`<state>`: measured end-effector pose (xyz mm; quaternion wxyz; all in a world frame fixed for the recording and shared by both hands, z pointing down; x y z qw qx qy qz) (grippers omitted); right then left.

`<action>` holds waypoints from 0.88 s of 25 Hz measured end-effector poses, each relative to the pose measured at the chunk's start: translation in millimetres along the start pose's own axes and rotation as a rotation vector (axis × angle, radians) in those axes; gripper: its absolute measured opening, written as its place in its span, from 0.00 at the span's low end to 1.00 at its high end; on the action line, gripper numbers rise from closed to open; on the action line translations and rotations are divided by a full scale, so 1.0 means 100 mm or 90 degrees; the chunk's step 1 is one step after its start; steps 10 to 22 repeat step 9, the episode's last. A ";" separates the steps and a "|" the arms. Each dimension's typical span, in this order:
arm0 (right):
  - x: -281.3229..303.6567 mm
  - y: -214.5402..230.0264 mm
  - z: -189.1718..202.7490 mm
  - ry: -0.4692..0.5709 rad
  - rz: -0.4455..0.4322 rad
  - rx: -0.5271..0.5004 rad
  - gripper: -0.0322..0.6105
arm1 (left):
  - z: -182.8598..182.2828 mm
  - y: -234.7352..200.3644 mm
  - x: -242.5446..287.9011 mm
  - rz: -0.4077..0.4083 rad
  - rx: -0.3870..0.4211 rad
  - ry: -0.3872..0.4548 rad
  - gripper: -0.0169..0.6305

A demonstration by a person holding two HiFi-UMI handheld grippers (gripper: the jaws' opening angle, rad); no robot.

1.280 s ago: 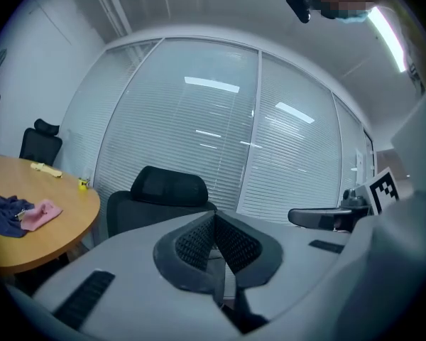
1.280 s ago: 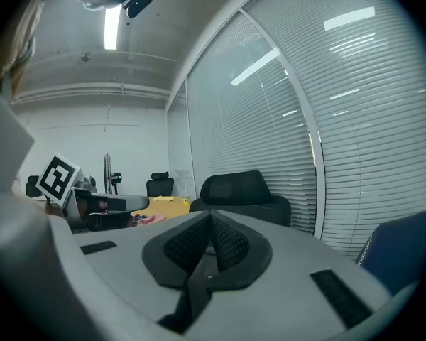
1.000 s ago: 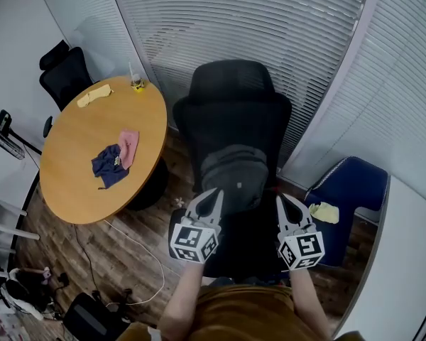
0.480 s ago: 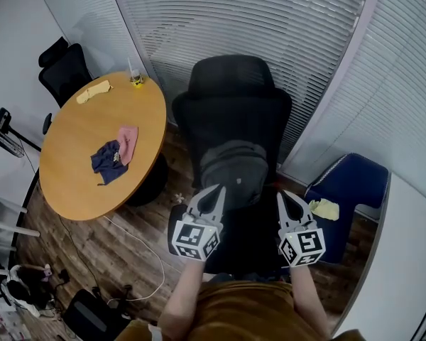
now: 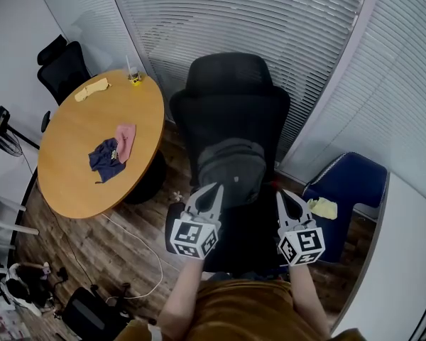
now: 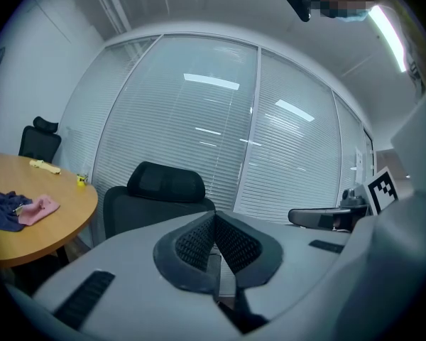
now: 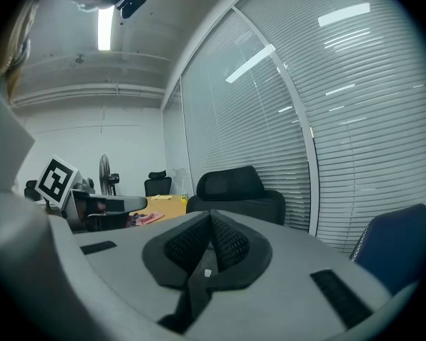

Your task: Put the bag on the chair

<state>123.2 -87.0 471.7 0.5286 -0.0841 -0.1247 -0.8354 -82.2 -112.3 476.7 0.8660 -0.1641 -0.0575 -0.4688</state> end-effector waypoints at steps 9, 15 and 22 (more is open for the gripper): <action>0.00 0.07 0.00 -0.004 -0.003 0.000 0.07 | 0.00 -0.02 0.06 -0.024 -0.007 -0.010 0.06; 0.00 0.07 0.00 -0.004 -0.003 0.000 0.07 | 0.00 -0.02 0.06 -0.024 -0.007 -0.010 0.06; 0.00 0.07 0.00 -0.004 -0.003 0.000 0.07 | 0.00 -0.02 0.06 -0.024 -0.007 -0.010 0.06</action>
Point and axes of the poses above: the fingertips, and each gripper's own axes: x forward along the fingers, y to its right, z out of its underside, the point moved 5 cm from there along -x, backward along the fingers, and after that the axes turned 7 degrees about -y, right-handed, at the moved point
